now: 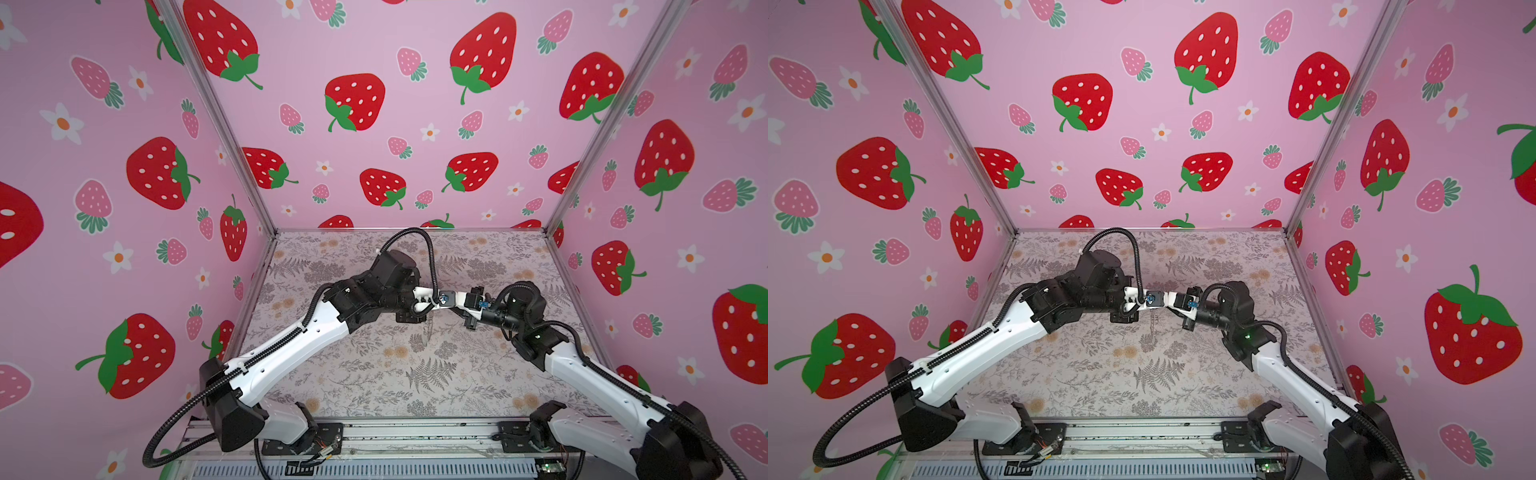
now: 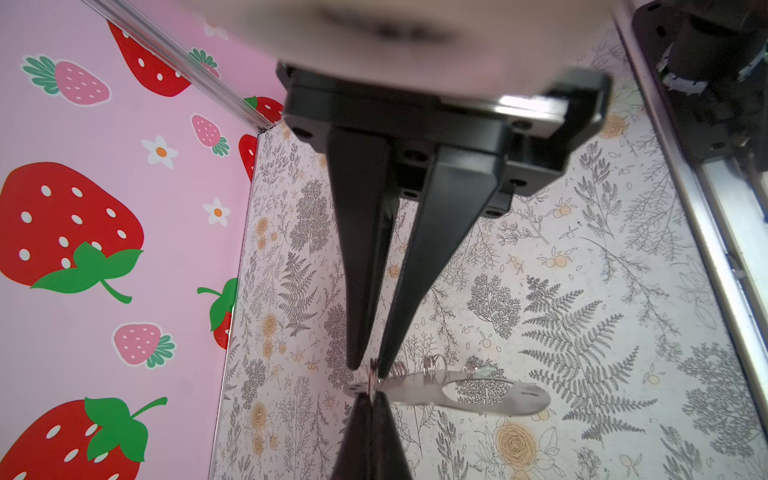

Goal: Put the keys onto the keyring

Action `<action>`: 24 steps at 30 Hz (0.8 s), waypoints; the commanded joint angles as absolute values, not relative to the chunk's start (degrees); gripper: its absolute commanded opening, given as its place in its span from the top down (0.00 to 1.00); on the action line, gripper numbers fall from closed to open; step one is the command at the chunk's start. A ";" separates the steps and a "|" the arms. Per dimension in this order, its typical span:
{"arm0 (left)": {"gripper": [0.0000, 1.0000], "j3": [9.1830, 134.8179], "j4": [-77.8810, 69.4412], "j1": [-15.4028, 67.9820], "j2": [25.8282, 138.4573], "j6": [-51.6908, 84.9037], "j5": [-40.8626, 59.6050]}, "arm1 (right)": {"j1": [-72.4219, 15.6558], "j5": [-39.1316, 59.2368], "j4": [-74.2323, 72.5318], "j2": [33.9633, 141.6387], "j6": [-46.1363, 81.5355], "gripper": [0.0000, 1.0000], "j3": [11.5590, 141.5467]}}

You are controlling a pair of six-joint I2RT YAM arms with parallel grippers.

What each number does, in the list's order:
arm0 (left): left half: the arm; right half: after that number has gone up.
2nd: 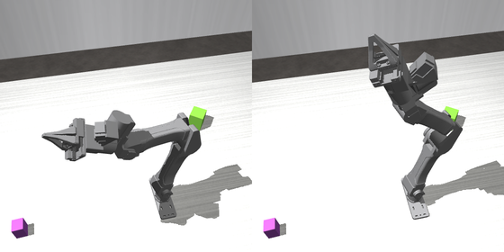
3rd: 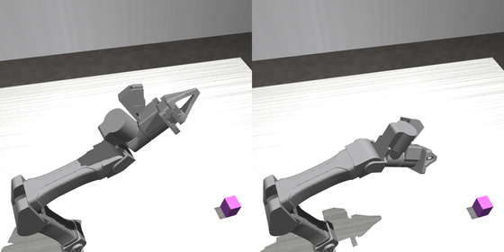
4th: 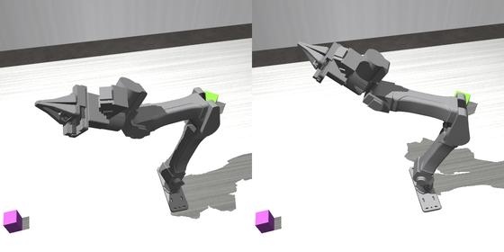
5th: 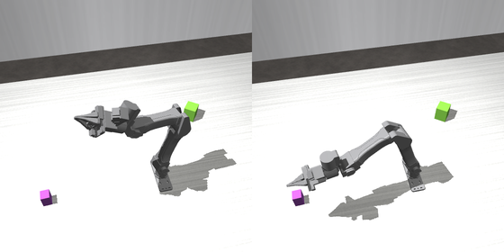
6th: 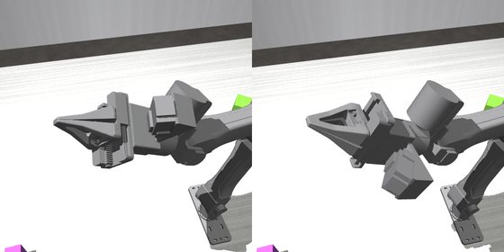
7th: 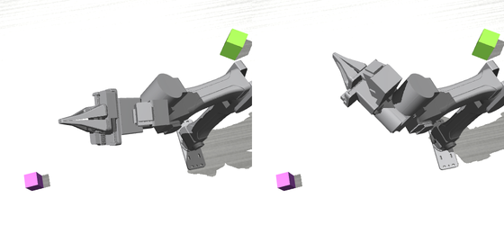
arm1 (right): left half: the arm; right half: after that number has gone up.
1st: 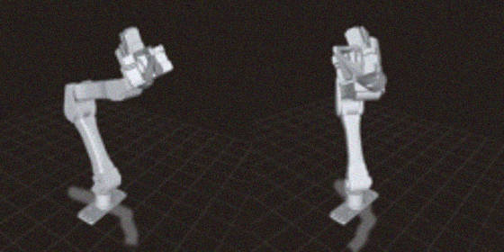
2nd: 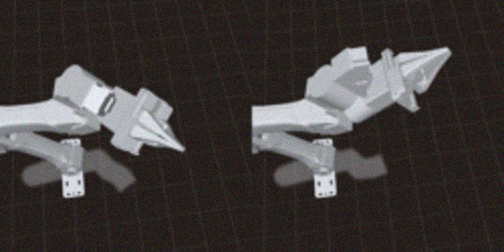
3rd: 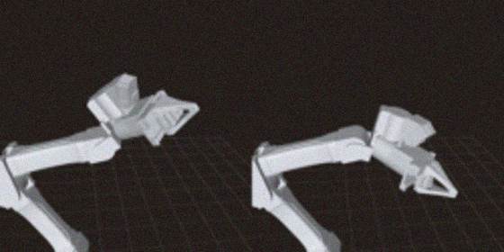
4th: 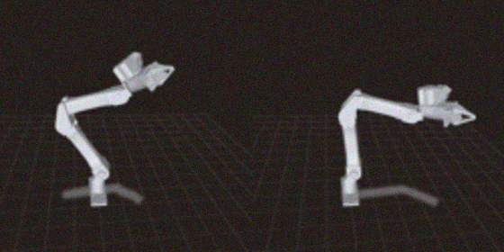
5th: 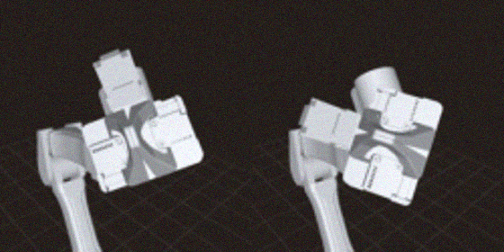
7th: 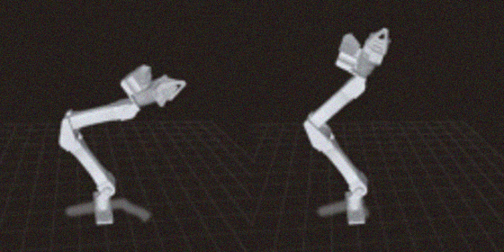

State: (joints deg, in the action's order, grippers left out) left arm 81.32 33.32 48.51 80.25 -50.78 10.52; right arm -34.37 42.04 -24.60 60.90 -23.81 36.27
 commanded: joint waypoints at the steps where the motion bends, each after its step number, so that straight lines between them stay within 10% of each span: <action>1: 1.00 84.20 33.66 48.95 80.60 -52.44 10.26 | -34.54 43.58 -26.46 61.32 -23.33 0.90 37.81; 14: 1.00 84.20 33.53 50.34 80.59 -52.75 9.38 | -34.53 44.66 -32.34 61.91 -18.41 1.00 36.14; 20: 0.56 81.10 29.44 48.59 77.43 -49.22 9.57 | -34.37 43.92 -38.81 62.36 -14.21 1.00 32.69; 24: 0.52 75.44 23.80 44.66 72.44 -44.50 13.22 | -34.37 43.68 -43.05 62.74 -11.19 1.00 31.59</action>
State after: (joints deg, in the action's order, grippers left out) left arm 78.04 28.36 46.94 76.12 -47.75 9.93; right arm -34.37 42.98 -36.12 62.46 -14.70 32.10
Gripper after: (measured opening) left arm 0.474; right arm 0.039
